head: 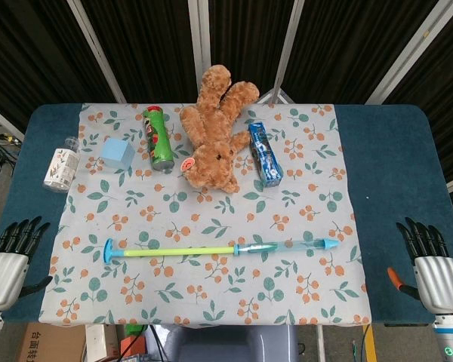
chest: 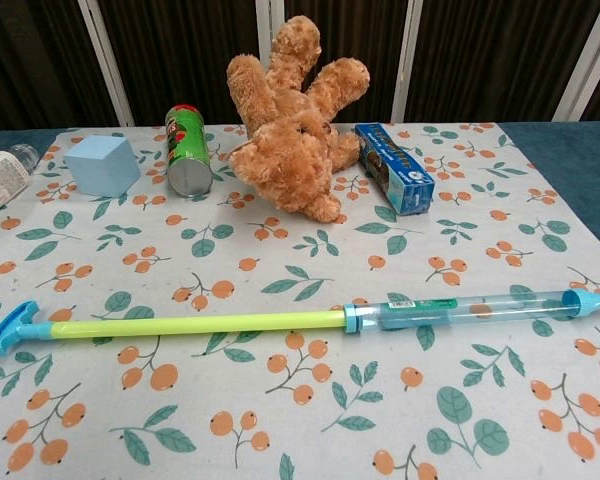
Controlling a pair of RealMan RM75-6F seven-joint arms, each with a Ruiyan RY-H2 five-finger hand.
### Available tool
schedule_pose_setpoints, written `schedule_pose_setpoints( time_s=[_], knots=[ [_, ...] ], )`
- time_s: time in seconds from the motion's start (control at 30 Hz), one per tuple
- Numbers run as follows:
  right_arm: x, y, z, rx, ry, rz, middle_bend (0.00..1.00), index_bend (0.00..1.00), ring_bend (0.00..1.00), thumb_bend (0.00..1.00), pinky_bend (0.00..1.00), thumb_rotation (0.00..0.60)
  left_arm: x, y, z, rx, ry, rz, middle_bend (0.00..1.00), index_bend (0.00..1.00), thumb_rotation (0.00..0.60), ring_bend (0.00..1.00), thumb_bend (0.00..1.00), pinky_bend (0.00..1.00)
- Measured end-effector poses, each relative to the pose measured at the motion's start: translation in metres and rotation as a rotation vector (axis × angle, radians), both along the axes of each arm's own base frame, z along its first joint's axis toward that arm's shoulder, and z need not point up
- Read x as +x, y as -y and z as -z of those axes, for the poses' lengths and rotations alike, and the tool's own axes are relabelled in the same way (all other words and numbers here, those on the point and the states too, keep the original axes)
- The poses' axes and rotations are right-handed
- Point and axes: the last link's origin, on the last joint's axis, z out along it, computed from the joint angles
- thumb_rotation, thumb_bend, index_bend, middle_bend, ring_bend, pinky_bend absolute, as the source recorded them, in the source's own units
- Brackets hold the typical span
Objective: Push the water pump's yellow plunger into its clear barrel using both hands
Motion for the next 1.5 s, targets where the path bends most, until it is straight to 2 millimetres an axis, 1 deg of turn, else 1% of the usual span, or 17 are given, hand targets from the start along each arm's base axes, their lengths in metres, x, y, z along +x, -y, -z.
schedule_pose_setpoints(
  time_s=[0.27, 0.7, 0.87, 0.97, 1.07, 1.13, 1.23, 1.27, 1.37, 1.5],
  knots=[
    [0.003, 0.0, 0.003, 0.01, 0.013, -0.008, 0.0, 0.0, 0.0, 0.31, 0.0, 0.6, -0.002, 0.001, -0.002, 0.003, 0.003, -0.007, 0.0, 0.0, 0.6, 0.0, 0.03, 0.0],
    [0.018, 0.005, 0.011, 0.033, 0.043, -0.05, 0.0, 0.0, 0.0, 0.31, 0.0, 0.6, -0.004, 0.002, -0.004, -0.009, 0.017, -0.037, 0.0, 0.0, 0.6, 0.0, 0.03, 0.0],
    [0.018, 0.003, 0.017, 0.051, 0.019, -0.055, 0.0, 0.0, 0.0, 0.31, 0.0, 0.6, -0.005, 0.003, -0.004, -0.021, 0.016, -0.055, 0.0, 0.0, 0.6, 0.0, 0.03, 0.0],
    [0.018, 0.003, 0.017, 0.051, 0.026, -0.056, 0.0, 0.0, 0.0, 0.31, 0.0, 0.6, -0.004, 0.002, -0.002, -0.037, 0.025, -0.077, 0.0, 0.01, 0.6, 0.0, 0.03, 0.01],
    [0.017, 0.003, 0.019, 0.06, 0.029, -0.053, 0.0, 0.0, 0.0, 0.31, 0.0, 0.6, 0.0, -0.001, 0.001, -0.065, 0.03, -0.092, 0.01, 0.08, 0.6, 0.0, 0.07, 0.08],
    [0.017, 0.003, 0.02, 0.067, 0.033, -0.052, 0.0, 0.0, 0.0, 0.31, 0.0, 0.6, 0.006, -0.006, 0.005, -0.083, 0.028, -0.093, 0.04, 0.12, 0.6, 0.0, 0.1, 0.11],
    [0.018, 0.004, 0.02, 0.071, 0.039, -0.053, 0.0, 0.0, 0.0, 0.31, 0.0, 0.6, 0.015, -0.016, 0.009, -0.096, -0.011, -0.072, 0.1, 0.24, 0.6, 0.01, 0.15, 0.13],
    [0.018, 0.004, 0.021, 0.073, 0.041, -0.054, 0.0, 0.0, 0.0, 0.31, 0.0, 0.6, 0.018, -0.02, 0.01, -0.099, -0.027, -0.063, 0.11, 0.27, 0.6, 0.01, 0.16, 0.13],
    [0.018, 0.004, 0.021, 0.078, 0.044, -0.056, 0.0, 0.0, 0.0, 0.31, 0.0, 0.6, 0.03, -0.033, 0.02, -0.112, -0.08, -0.039, 0.15, 0.39, 0.6, 0.03, 0.22, 0.15],
    [0.018, 0.003, 0.021, 0.081, 0.047, -0.058, 0.0, 0.0, 0.0, 0.31, 0.0, 0.6, 0.045, -0.051, 0.038, -0.138, -0.134, -0.036, 0.18, 0.42, 0.6, 0.05, 0.27, 0.16]
  ],
)
